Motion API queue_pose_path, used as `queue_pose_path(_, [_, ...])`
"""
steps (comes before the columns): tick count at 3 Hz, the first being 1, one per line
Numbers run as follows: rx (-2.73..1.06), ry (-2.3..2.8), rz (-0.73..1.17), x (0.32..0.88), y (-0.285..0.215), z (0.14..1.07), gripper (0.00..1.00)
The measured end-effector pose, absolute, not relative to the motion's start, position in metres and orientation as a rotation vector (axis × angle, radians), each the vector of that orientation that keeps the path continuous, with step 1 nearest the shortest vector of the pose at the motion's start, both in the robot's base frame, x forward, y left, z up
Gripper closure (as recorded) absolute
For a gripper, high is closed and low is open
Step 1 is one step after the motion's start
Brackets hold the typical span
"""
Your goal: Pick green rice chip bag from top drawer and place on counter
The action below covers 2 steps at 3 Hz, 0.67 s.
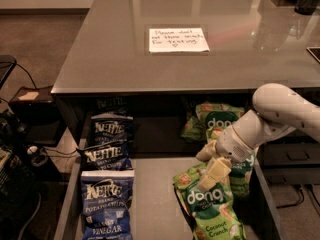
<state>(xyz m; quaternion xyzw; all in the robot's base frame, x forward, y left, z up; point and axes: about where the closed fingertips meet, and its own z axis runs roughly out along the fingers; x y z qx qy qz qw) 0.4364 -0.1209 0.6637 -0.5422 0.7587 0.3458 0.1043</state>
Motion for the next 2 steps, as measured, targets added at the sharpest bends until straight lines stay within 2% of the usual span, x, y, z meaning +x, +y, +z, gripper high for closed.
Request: queue_pose_path(2, [-1.756,2.283,0.956,0.4225,-0.1395,0.6511,0.23])
